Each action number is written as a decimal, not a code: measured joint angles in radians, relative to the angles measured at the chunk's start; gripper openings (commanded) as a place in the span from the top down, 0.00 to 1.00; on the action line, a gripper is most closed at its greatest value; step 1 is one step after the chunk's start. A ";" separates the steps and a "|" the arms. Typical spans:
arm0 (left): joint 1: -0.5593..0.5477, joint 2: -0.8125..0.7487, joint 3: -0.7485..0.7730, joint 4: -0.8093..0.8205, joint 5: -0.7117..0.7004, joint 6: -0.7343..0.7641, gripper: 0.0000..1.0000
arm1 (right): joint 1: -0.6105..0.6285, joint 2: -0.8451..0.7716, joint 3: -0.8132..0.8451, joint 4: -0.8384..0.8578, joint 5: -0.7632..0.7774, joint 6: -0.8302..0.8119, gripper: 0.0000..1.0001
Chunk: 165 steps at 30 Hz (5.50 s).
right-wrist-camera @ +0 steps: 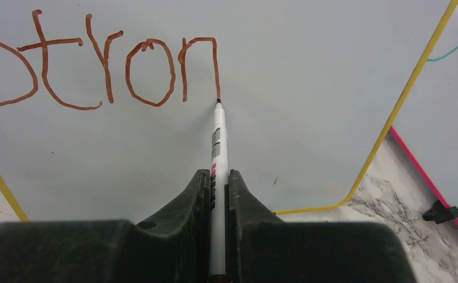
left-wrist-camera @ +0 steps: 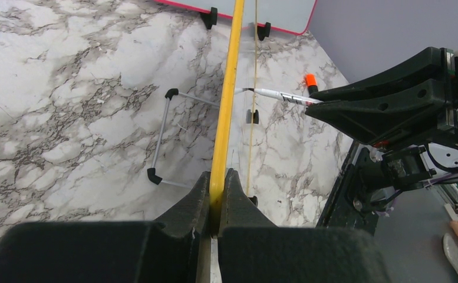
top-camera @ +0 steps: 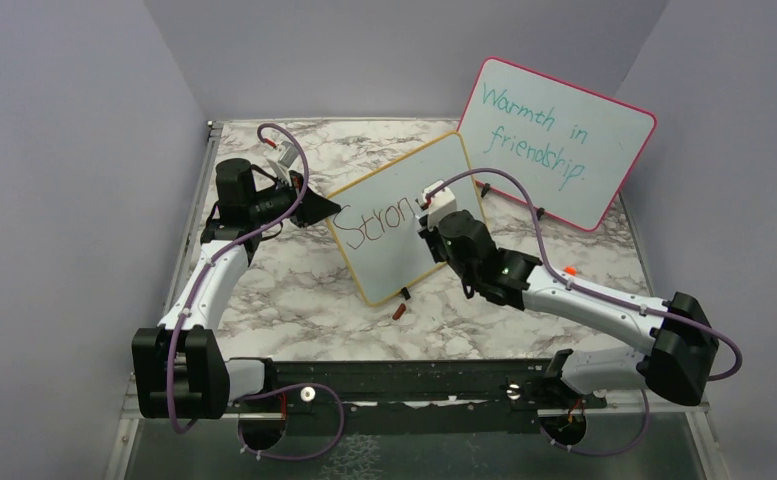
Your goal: Write a sentence on the whiteboard
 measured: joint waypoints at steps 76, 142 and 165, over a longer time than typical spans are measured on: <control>0.000 0.008 0.011 -0.016 -0.001 0.006 1.00 | -0.070 0.003 0.001 0.130 -0.124 -0.080 0.99; 0.000 0.010 0.013 -0.016 -0.001 0.006 1.00 | -0.080 0.005 -0.014 0.131 -0.040 -0.080 0.99; 0.000 0.010 0.013 -0.017 -0.001 0.006 1.00 | -0.084 0.009 -0.001 0.111 -0.042 -0.066 0.99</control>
